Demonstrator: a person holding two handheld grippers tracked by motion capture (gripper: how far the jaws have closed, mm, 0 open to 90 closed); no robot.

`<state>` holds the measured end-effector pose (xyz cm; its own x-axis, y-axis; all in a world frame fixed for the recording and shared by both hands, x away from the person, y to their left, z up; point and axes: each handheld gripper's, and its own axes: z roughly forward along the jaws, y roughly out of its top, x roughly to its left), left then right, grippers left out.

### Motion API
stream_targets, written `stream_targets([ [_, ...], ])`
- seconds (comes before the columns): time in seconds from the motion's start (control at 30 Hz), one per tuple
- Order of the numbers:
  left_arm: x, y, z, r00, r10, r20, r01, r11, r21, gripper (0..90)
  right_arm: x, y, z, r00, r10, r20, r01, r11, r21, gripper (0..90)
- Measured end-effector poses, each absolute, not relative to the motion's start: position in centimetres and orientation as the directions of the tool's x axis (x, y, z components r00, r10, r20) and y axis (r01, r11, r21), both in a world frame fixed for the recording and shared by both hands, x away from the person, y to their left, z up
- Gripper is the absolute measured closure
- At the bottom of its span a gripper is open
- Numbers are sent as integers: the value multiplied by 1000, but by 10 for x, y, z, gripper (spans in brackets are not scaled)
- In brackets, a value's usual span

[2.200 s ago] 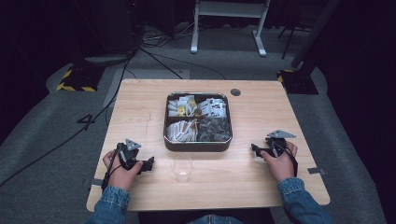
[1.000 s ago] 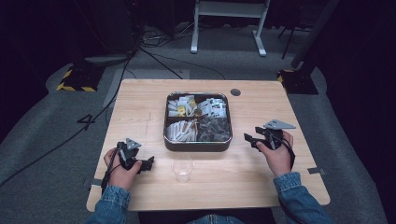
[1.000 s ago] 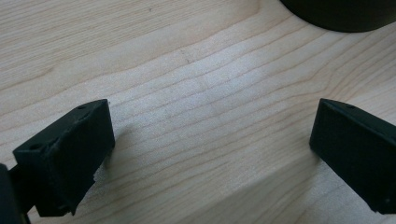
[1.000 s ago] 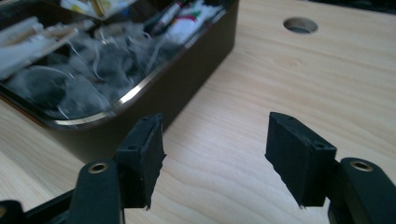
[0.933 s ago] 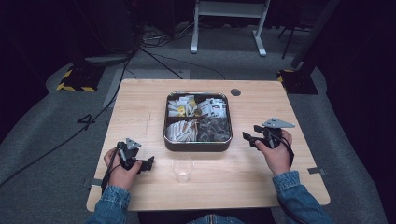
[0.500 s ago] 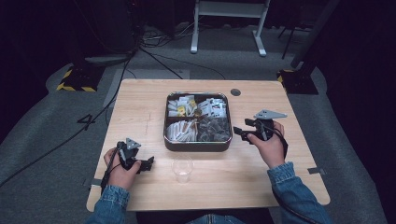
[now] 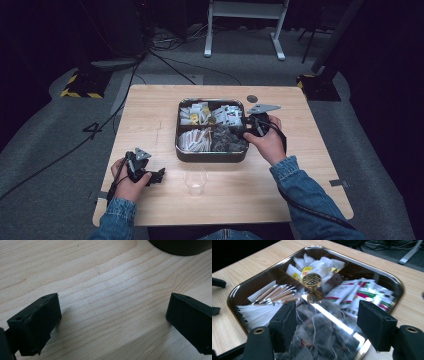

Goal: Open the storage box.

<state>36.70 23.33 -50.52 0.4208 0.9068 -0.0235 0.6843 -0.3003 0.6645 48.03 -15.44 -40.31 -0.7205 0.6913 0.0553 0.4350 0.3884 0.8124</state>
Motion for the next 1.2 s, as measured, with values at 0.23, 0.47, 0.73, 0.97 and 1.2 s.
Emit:
stream_targets([
  [0.23,368,234,-505,436,900,-24,683,-314,660,2,495,-131,-407,-733,677,72,457,412,788,333],
  [0.47,368,234,-505,438,899,-24,683,-315,659,2,510,-112,-414,-730,680,70,473,429,770,335],
  [0.73,368,235,-505,443,896,-22,680,-320,660,2,522,-89,-426,-732,677,73,493,454,742,373],
  [0.97,368,235,-505,444,896,-23,680,-319,660,2,529,-77,-436,-719,692,62,505,458,732,425],
  [1.2,368,235,-505,446,895,-19,676,-323,662,2,529,-68,-442,-721,693,-5,451,476,755,549],
])
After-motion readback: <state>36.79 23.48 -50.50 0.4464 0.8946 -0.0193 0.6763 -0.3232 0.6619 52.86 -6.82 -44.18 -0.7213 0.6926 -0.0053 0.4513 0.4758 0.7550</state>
